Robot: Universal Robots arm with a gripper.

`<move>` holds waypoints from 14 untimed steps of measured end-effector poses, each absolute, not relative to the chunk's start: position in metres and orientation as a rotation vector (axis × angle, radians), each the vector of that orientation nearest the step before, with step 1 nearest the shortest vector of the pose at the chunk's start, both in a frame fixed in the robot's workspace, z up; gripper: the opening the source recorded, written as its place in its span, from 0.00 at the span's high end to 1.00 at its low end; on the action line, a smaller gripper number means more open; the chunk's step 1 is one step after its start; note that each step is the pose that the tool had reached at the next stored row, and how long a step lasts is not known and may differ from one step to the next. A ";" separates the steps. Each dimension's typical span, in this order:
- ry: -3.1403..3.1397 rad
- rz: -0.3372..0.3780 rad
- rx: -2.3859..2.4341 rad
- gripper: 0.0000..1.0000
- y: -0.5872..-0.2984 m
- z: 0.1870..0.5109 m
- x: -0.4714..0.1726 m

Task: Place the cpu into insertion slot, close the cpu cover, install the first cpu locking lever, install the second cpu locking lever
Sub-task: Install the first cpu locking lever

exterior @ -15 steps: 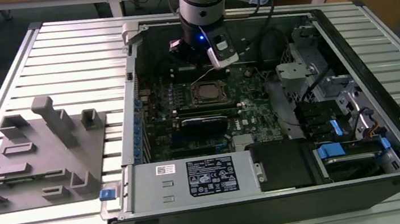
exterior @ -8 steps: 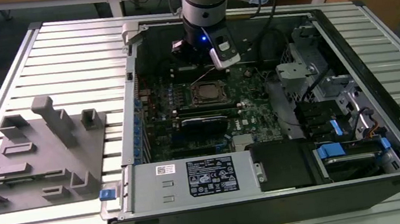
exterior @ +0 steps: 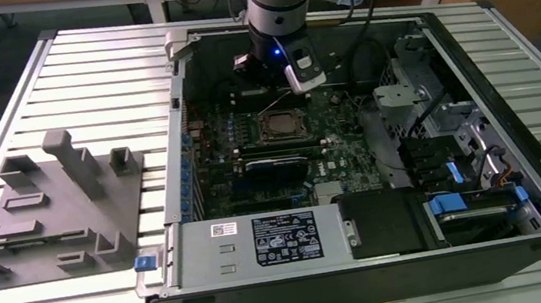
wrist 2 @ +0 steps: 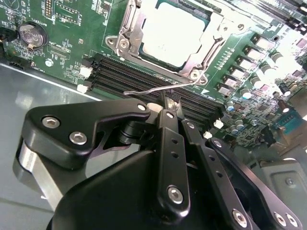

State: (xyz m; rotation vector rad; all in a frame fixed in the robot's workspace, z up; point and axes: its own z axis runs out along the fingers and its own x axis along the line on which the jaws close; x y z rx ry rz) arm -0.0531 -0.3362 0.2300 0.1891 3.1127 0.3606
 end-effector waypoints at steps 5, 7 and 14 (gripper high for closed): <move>3.113 0.358 0.189 0.89 -0.335 0.226 -0.051; 3.113 0.357 0.189 0.89 -0.334 0.225 -0.050; 3.116 0.306 0.189 0.89 -0.327 0.223 -0.046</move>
